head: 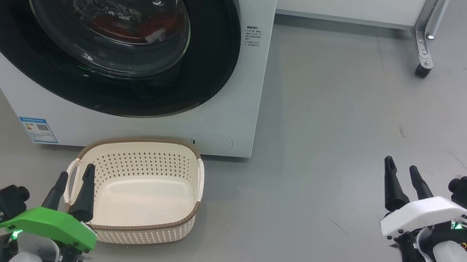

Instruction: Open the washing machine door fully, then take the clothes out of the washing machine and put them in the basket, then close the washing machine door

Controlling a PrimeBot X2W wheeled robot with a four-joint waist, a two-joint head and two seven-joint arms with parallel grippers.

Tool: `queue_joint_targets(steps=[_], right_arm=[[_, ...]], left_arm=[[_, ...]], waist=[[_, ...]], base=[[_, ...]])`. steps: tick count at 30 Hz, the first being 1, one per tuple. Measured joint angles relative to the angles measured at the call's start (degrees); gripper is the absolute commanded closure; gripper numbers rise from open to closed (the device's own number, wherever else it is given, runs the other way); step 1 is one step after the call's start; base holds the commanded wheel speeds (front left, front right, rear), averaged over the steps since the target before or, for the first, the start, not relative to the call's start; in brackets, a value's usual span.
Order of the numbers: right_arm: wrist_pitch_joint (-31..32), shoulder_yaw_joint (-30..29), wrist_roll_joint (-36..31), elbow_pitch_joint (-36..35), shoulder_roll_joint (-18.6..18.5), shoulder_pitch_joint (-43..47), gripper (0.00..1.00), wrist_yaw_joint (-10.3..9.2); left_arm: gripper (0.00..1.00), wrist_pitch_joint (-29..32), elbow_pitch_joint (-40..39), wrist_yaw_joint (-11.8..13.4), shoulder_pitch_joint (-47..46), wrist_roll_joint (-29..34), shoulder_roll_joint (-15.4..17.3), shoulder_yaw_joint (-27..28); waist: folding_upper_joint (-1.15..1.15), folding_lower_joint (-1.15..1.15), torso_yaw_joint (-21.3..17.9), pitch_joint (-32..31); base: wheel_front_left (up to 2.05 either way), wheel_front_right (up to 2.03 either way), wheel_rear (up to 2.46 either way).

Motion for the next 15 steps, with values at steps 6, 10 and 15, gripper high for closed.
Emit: queue_joint_targets(steps=[6, 10, 15], right_arm=[[-1.3, 2.5, -4.2, 1.8, -0.5, -1.8, 0.00, -0.01], [-2.0, 4.1, -7.2, 2.9, -1.0, -3.1, 0.00, -0.02], [-3.1, 5.8, -10.9, 4.1, -2.0, -4.7, 0.00, -0.09]], left_arm=[[0.00, -1.3, 0.3, 0.2, -0.3, 6.3, 0.0, -0.4], [0.00, -2.1, 0.5, 0.6, -1.2, 10.3, 0.1, -0.9], [0.00, -3.0, 0.8, 0.8, -1.3, 14.6, 0.0, -1.2]], waist=[[0.00, 0.00, 0.1, -0.1], [0.00, 0.00, 0.1, -0.1], [0.00, 0.00, 0.1, -0.2]], base=[[0.00, 0.00, 0.00], [0.00, 0.00, 0.00], [0.00, 0.00, 0.00]])
